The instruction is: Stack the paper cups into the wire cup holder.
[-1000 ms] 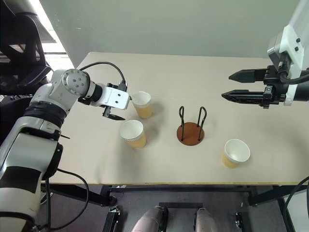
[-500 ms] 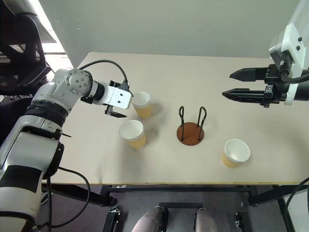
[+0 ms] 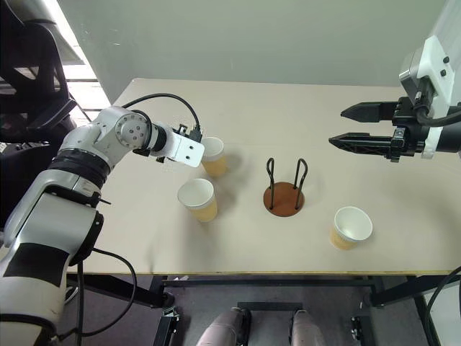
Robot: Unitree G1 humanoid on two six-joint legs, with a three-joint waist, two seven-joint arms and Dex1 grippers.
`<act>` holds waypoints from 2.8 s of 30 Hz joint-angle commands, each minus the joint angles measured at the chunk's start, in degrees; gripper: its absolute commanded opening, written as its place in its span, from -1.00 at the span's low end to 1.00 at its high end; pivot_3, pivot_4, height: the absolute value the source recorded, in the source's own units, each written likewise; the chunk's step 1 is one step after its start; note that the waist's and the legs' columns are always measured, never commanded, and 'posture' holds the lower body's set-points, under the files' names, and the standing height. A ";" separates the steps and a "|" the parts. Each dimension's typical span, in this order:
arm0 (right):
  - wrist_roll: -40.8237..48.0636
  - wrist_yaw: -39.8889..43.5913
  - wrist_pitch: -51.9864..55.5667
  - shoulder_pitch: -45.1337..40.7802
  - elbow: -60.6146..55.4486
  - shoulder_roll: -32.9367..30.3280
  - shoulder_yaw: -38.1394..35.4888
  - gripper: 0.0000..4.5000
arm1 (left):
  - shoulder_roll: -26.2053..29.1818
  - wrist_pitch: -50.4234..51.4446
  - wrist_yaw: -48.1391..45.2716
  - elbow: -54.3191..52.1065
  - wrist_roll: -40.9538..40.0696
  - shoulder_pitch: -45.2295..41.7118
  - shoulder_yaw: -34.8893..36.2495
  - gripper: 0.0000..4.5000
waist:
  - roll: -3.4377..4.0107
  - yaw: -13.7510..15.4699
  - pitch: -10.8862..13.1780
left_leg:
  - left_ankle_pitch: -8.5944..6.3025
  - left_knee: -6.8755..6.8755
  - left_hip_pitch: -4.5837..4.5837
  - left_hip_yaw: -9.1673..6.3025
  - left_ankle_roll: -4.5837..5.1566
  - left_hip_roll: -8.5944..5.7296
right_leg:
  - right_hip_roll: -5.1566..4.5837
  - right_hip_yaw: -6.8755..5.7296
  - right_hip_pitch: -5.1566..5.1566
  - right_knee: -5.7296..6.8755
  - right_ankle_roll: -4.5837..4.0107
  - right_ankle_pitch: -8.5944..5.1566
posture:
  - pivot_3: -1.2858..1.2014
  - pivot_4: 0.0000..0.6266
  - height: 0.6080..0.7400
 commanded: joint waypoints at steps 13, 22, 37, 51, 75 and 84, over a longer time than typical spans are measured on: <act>-1.73 3.43 -3.50 0.39 3.17 -5.01 -1.14 0.28 | 0.47 12.15 -39.45 -6.85 -25.94 -7.99 11.41 -0.98 | 0.00 0.31 0.00 | 0.03 0.03 -0.18 -0.24 -0.02 0.01 | -0.12 0.08 -0.03 -0.05 -0.03 0.02 | 0.03 -0.52 1.00; -4.79 10.34 -9.29 2.33 10.10 -9.46 -1.48 0.28 | 0.04 18.15 -40.04 -3.51 -37.52 -19.55 1.46 -0.98 | 0.05 0.13 0.00 | -0.08 -0.03 -0.23 0.07 0.09 0.08 | -0.14 0.13 0.00 -0.30 0.06 -0.01 | 0.03 -0.52 1.00; 1.60 14.85 -13.63 8.78 3.91 -7.24 -7.89 0.28 | -8.64 24.44 -40.04 -2.82 -54.24 -28.64 -12.53 -0.98 | -0.01 0.16 0.05 | -0.70 0.42 -0.27 1.07 0.82 0.02 | -0.38 0.35 0.13 -0.48 0.91 -0.22 | 0.03 -0.52 1.00; 6.69 16.06 -11.89 10.23 1.16 -7.43 -8.89 0.28 | -12.62 27.05 -40.04 -4.63 -62.23 -29.74 -20.11 -0.98 | 0.03 0.75 0.06 | -0.87 1.18 -0.16 1.04 0.89 -0.03 | -0.38 0.35 0.62 -0.48 1.03 -0.03 | 0.03 -0.52 1.00; 8.57 14.40 -7.97 10.37 0.89 -9.62 -10.02 0.28 | -20.39 19.17 -40.04 3.79 -49.81 -28.88 -18.79 -0.98 | 0.01 0.96 0.07 | -0.92 1.12 -0.17 1.19 1.00 -0.12 | -0.52 0.30 0.62 -0.54 1.27 -0.13 | 0.03 -0.52 1.00; 8.55 13.85 -7.79 10.49 0.71 -9.90 -9.88 0.28 | -20.11 18.83 -40.04 2.97 -50.16 -28.53 -21.06 -0.98 | 0.01 0.97 0.07 | -0.89 1.10 -0.17 1.18 1.13 -0.42 | -0.86 0.28 0.63 -0.50 1.47 -0.21 | 0.03 -0.52 1.00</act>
